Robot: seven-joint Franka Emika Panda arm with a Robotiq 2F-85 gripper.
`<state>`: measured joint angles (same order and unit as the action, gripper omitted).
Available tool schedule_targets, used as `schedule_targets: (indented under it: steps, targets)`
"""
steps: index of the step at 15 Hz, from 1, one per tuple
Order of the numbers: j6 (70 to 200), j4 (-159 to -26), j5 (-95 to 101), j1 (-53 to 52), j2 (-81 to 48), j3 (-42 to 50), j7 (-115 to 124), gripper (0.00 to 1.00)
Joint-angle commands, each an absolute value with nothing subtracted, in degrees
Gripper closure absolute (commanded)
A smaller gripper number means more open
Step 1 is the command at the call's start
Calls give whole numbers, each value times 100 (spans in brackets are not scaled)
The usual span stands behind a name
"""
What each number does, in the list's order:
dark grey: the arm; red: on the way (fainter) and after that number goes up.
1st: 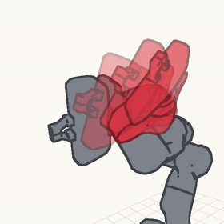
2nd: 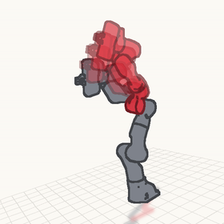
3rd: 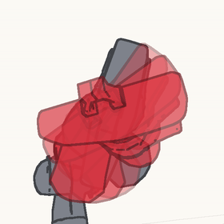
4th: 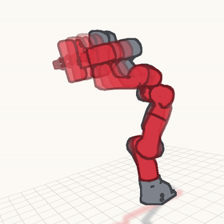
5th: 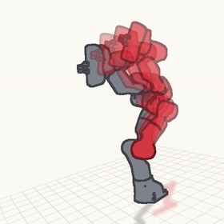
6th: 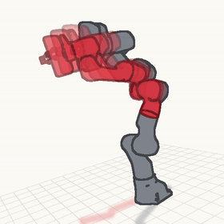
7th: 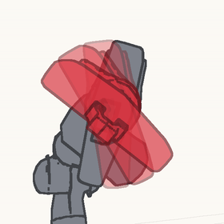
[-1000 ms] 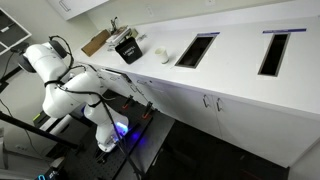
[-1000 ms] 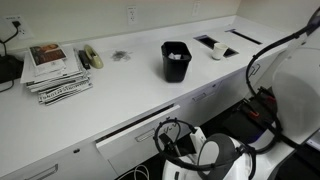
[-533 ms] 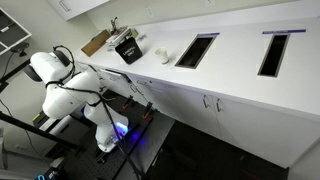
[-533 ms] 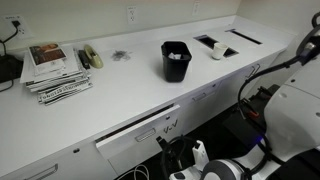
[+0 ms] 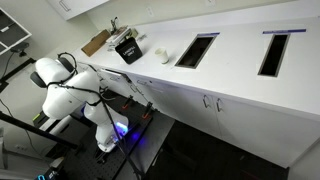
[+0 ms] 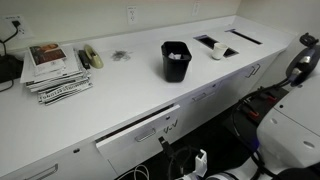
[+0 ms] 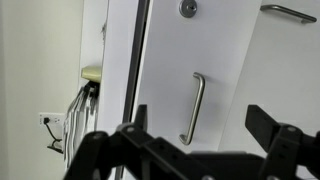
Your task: Open the second drawer from the right
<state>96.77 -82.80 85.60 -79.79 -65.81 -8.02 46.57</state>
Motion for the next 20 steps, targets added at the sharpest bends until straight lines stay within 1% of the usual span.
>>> schedule_targets:
  steps: [1,8,15,20]
  targets:
    - [9625,-8238,8621,-7921,-6609,-879,4652,0]
    - [9183,-7755,8969,-8040,-7234,-641,4702,0]
    - [8692,-6606,9424,-8057,-8154,-524,4934,0]
    - [8699,-5726,9457,-8050,-8720,-425,5085,0]
